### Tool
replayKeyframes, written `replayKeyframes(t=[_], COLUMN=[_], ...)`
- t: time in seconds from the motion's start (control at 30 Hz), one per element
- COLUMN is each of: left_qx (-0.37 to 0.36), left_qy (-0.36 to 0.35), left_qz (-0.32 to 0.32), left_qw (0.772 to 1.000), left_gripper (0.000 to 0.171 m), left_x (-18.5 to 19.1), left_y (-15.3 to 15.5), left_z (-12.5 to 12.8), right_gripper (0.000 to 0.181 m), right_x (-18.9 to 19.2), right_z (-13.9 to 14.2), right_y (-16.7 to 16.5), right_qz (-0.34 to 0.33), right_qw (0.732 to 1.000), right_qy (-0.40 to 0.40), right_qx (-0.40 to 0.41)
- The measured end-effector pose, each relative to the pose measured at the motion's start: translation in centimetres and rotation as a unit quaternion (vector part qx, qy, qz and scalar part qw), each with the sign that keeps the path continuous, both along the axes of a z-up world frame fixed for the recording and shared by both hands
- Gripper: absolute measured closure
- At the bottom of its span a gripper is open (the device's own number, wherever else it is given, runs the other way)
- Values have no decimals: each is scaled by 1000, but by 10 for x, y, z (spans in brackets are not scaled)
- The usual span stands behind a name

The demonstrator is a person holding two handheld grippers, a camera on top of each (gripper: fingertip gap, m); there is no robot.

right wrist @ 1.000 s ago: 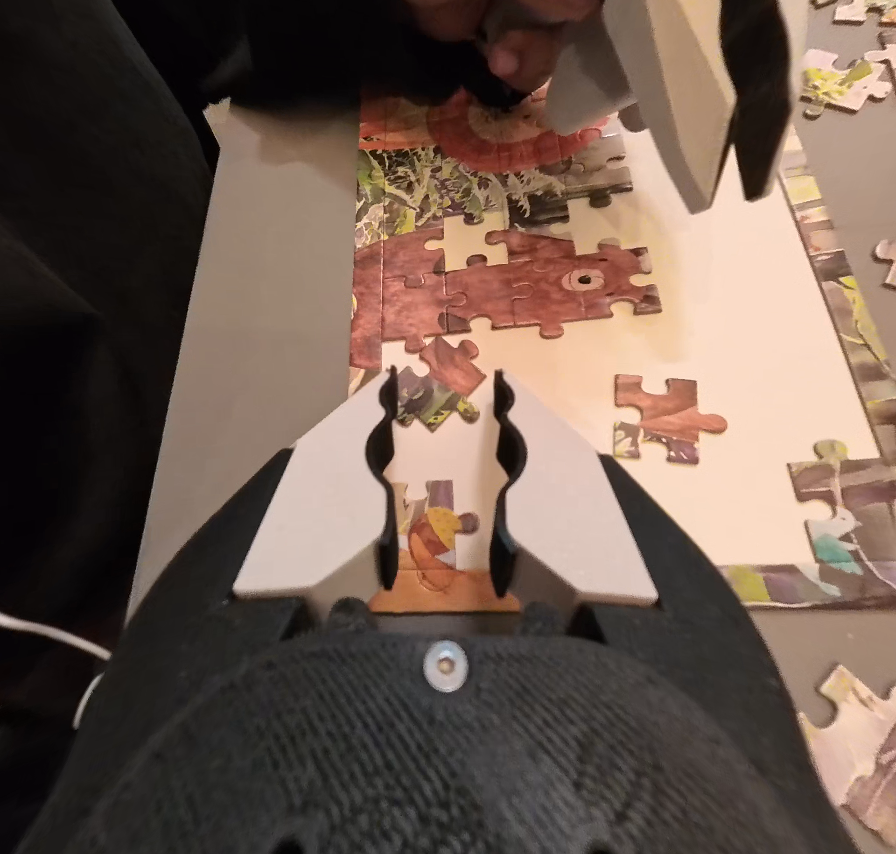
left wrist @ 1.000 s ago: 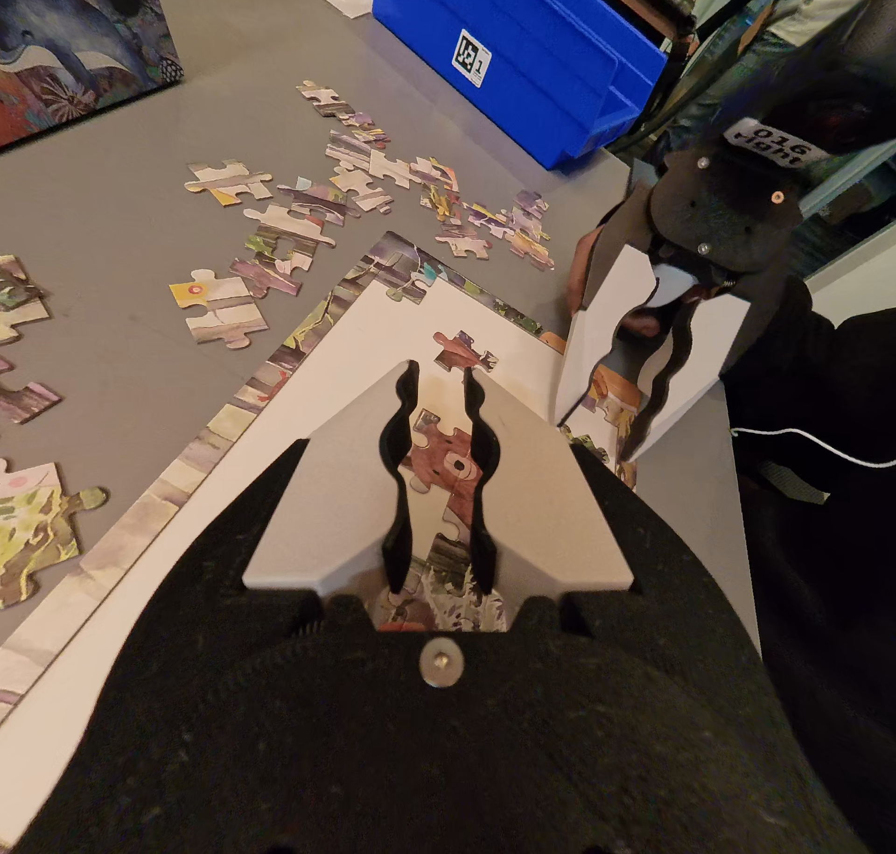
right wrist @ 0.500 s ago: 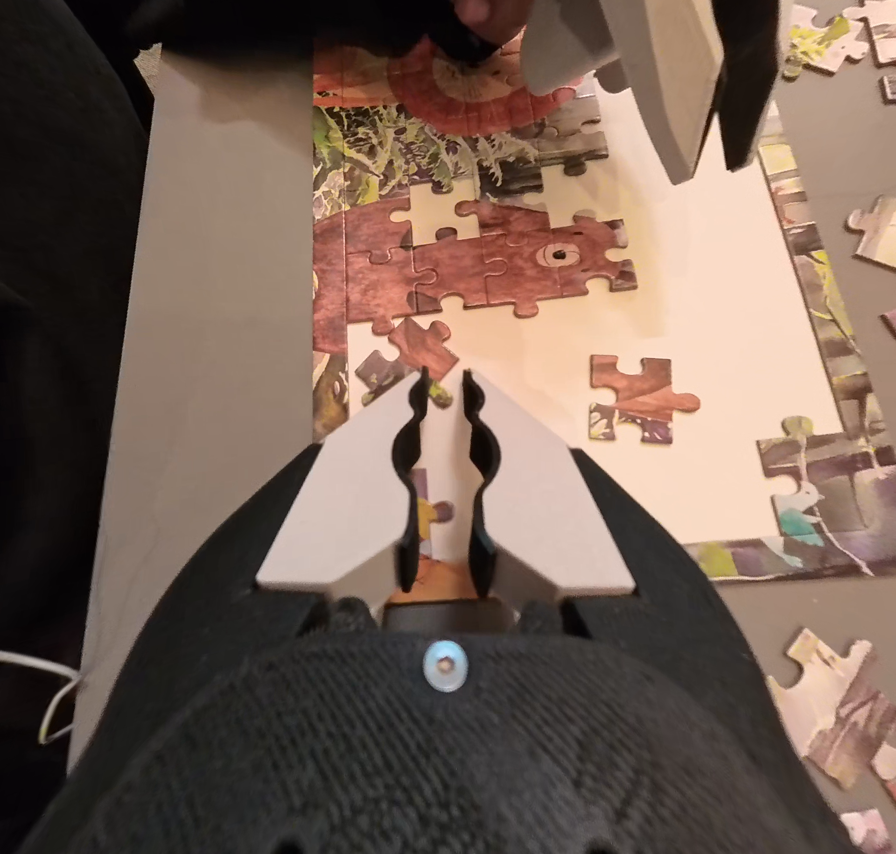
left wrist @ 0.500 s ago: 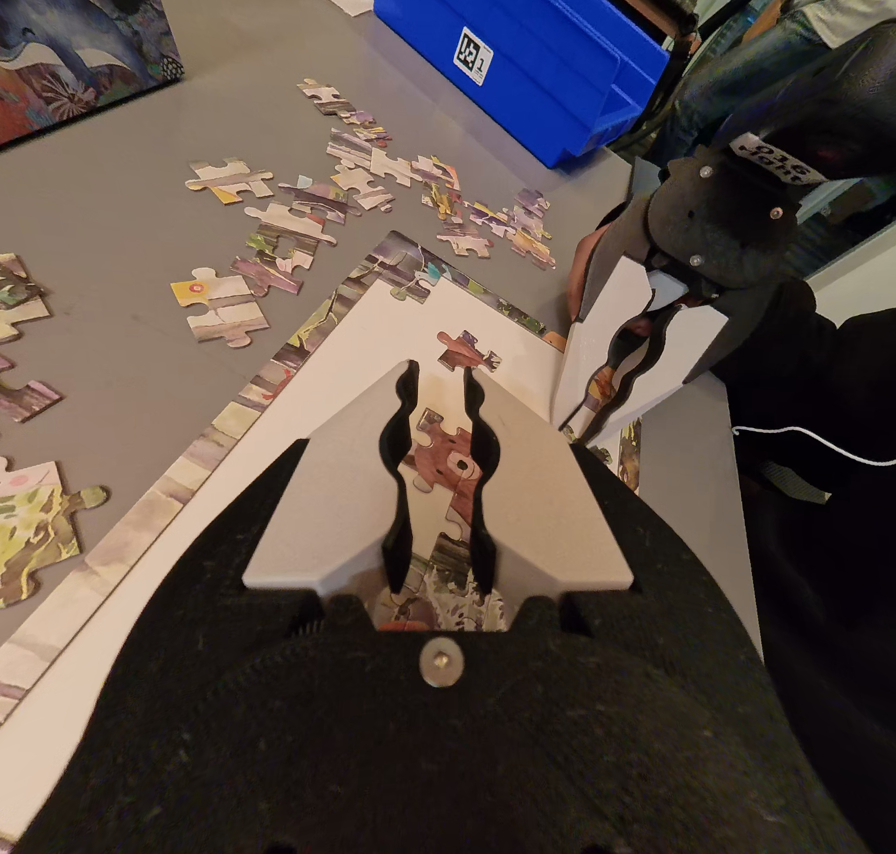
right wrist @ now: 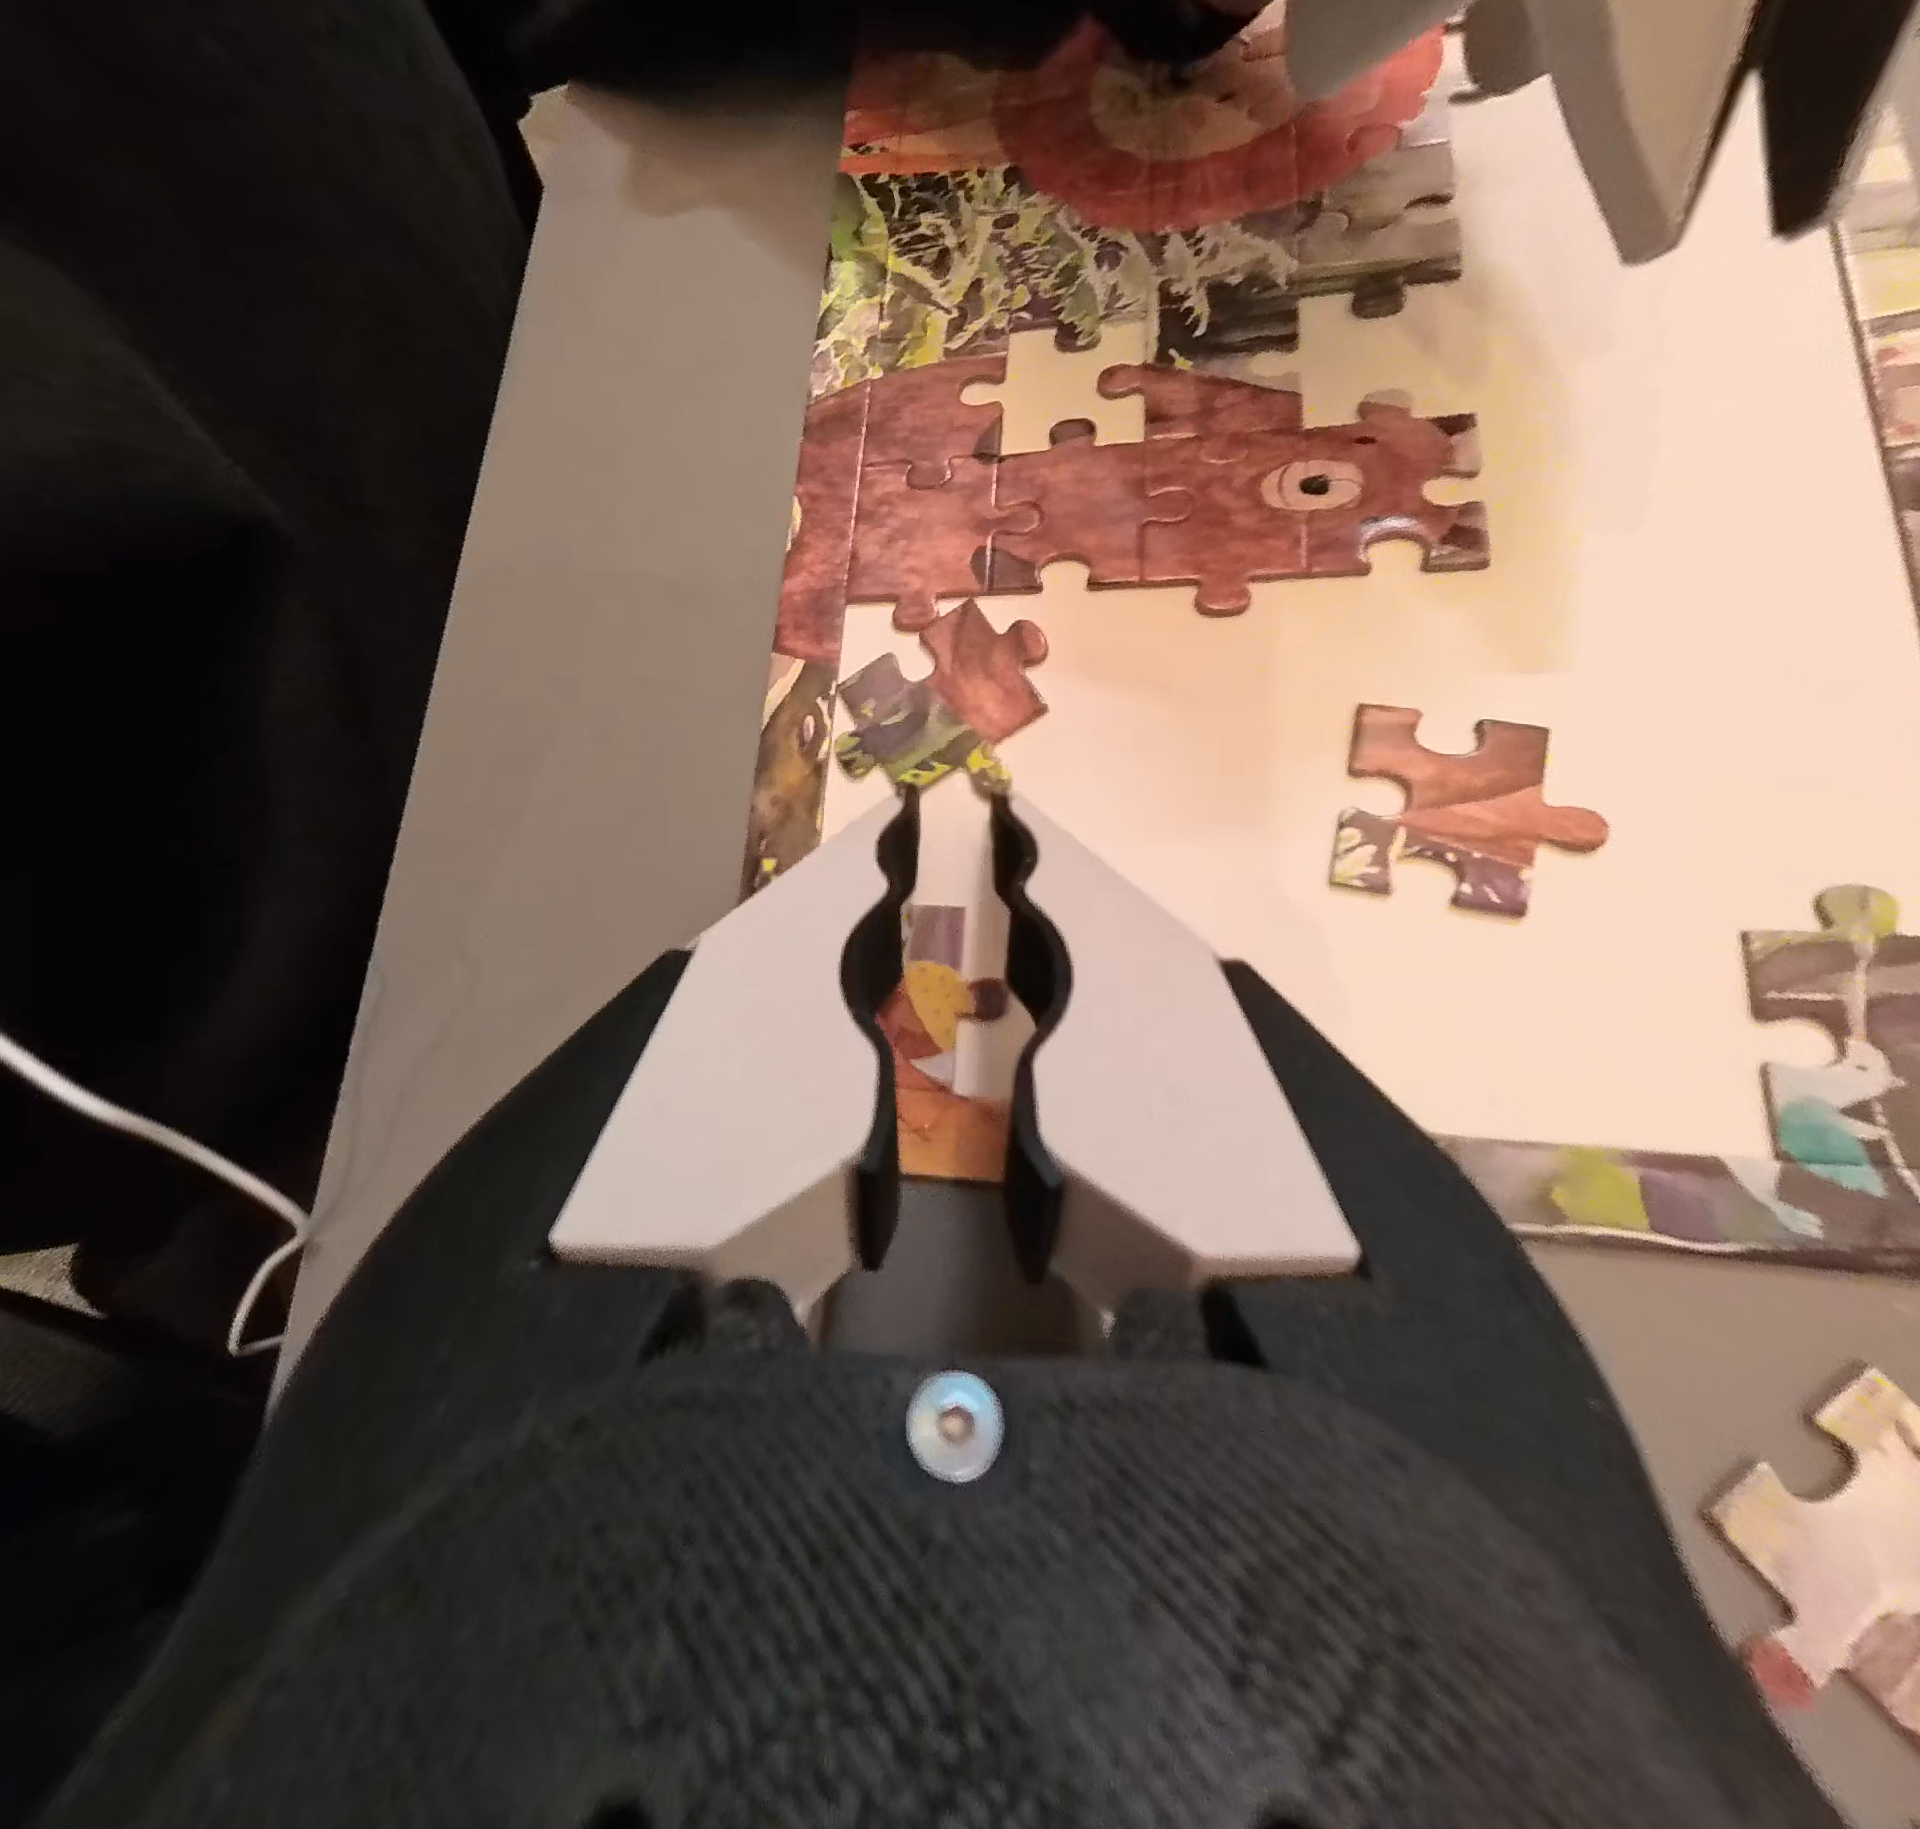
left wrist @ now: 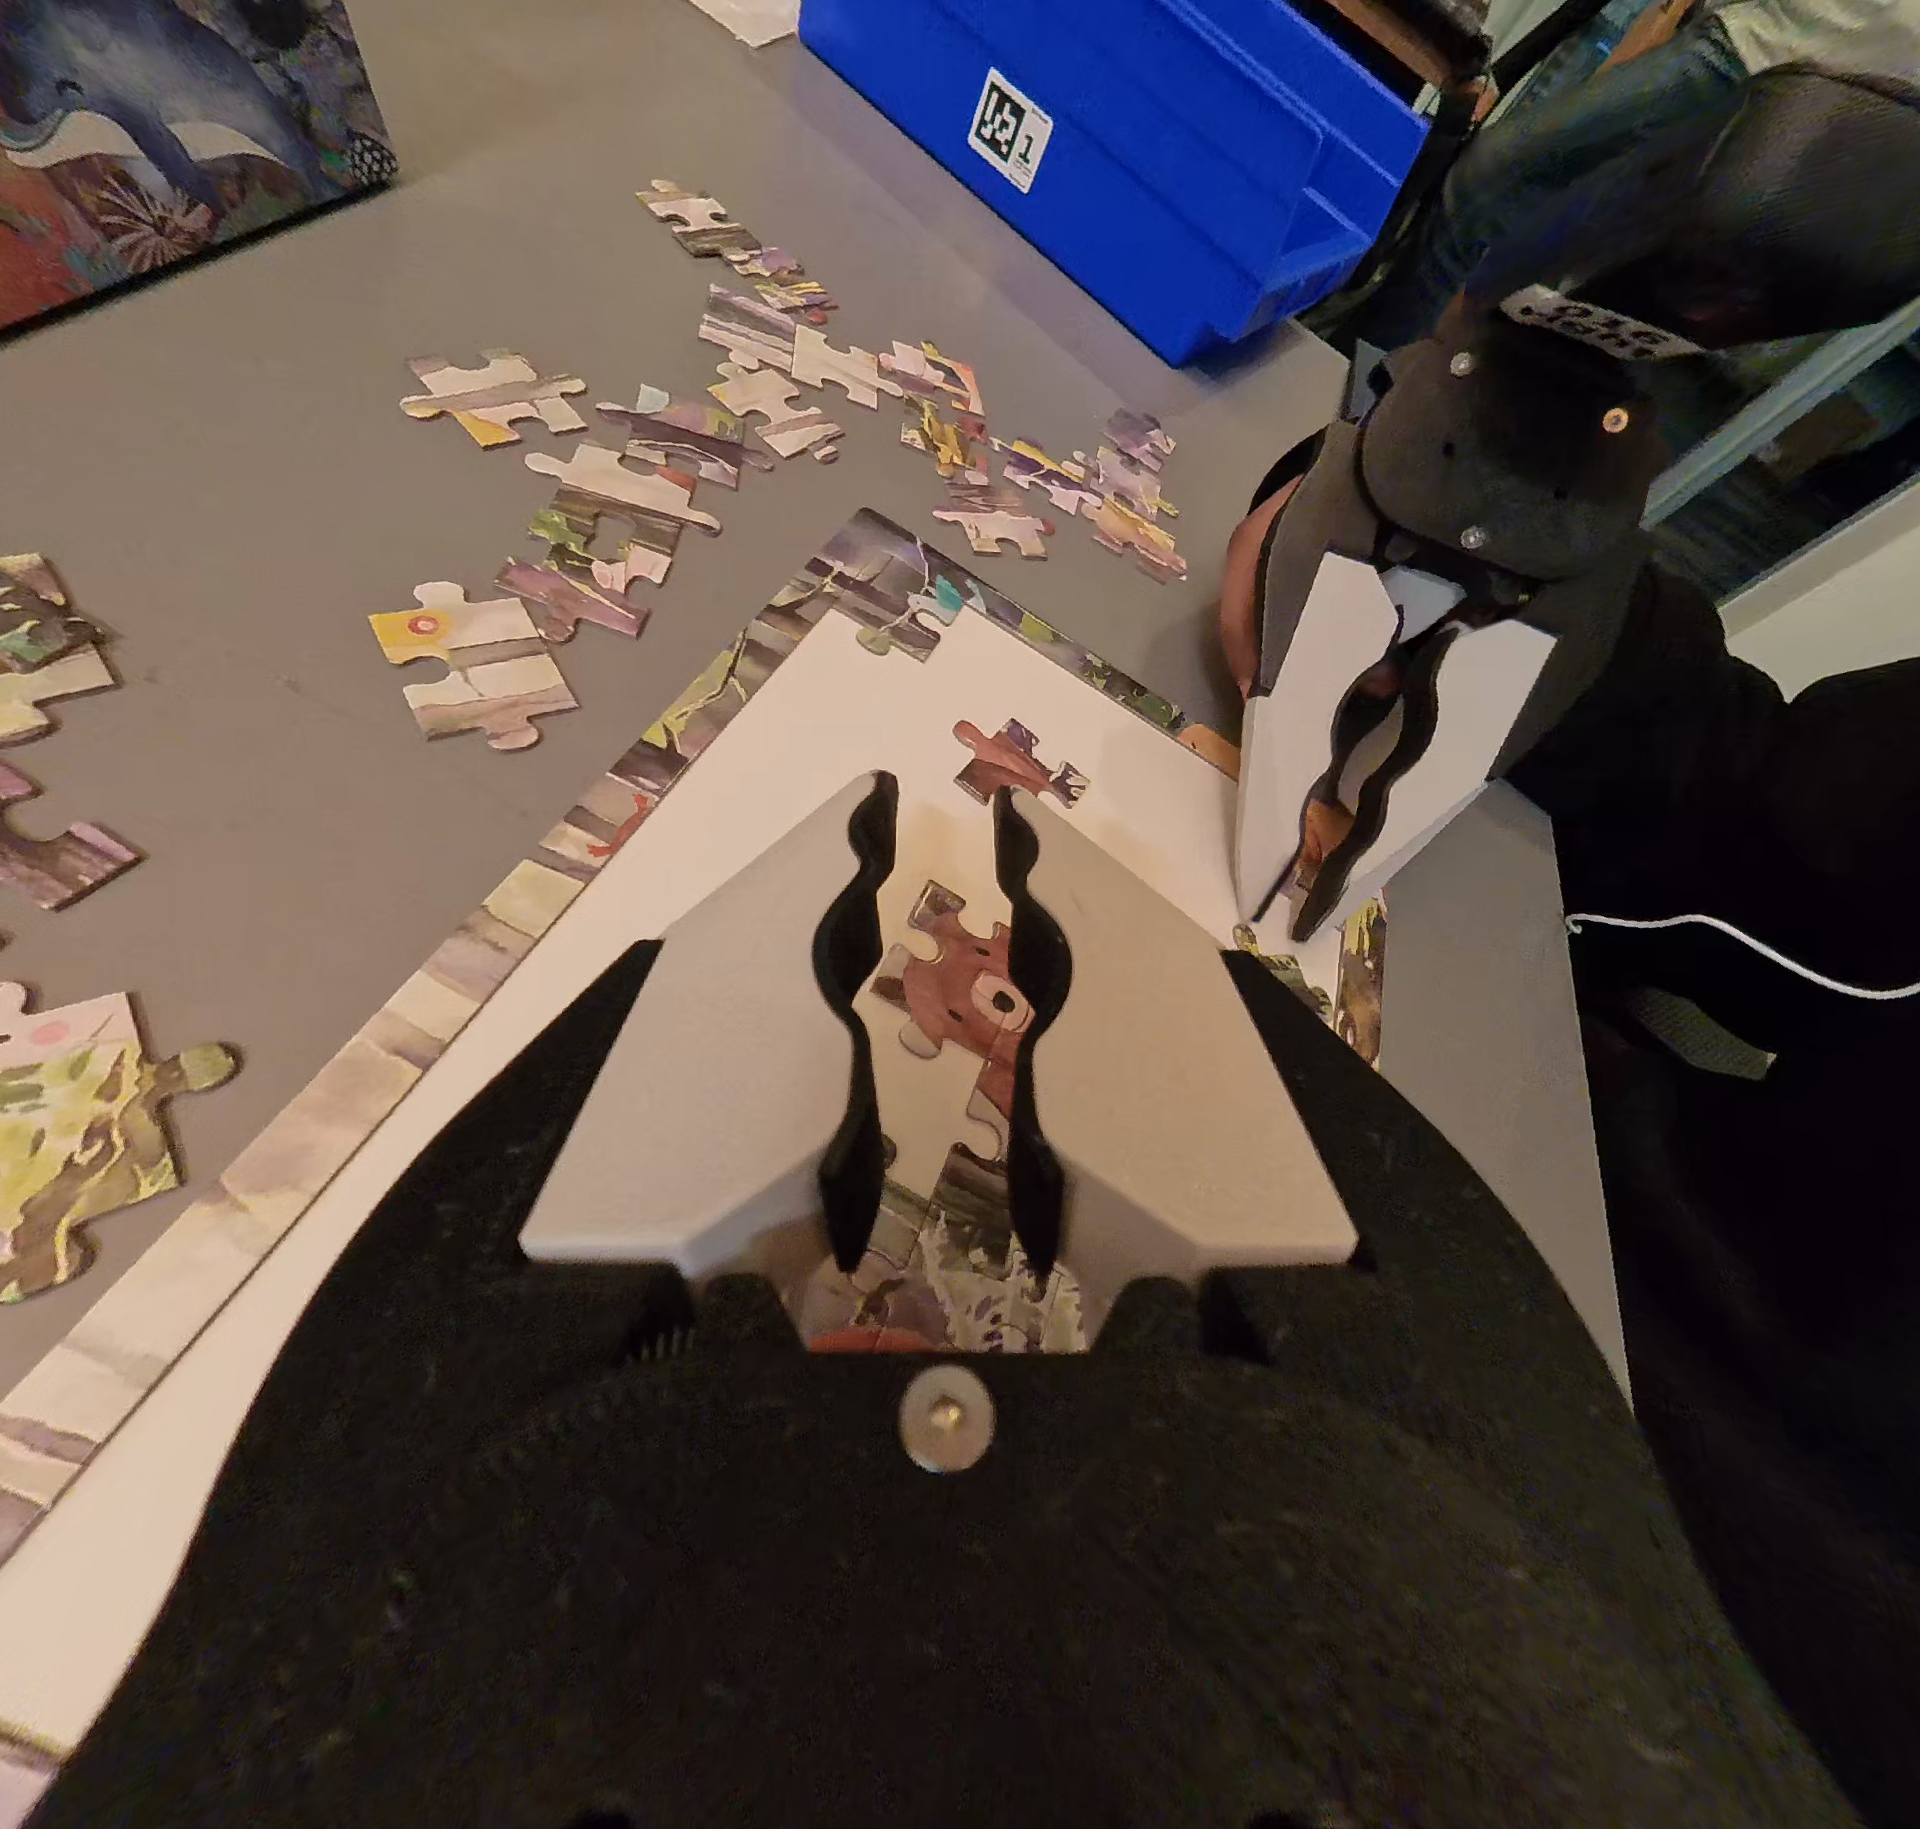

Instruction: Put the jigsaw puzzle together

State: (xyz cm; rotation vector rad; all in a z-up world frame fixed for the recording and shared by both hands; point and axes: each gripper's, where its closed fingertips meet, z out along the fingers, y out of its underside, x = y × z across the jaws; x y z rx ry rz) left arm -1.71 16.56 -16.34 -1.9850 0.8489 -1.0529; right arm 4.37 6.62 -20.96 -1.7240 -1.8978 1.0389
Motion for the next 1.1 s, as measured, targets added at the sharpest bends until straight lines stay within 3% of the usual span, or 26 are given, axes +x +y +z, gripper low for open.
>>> replayKeyframes(t=[0.23, 0.47, 0.63, 0.97, 1.1], left_qx=[0, 1, 2, 12, 20], left_qy=[0, 0, 1, 4, -2], left_qz=[-2, 0, 0, 6, 15], left_qw=[1000, 1000, 1000, 1000, 1000], left_gripper=[155, 155, 155, 156, 156], left_x=[1, 0, 0, -3, -8], left_y=[-1, 0, 0, 1, 5], left_z=[0, 0, 0, 4, 11], right_gripper=[154, 170, 178, 181, 159], right_x=[-8, -4, -5, 1, -6], right_z=[0, -2, -2, -1, 3], right_y=[5, -2, 2, 46, 28], right_qz=[28, 51, 34, -62, -21], right_qw=[993, 994, 995, 986, 988], right_qy=[33, 27, 20, 6, 39], right_qx=[105, 97, 95, 157, 147])
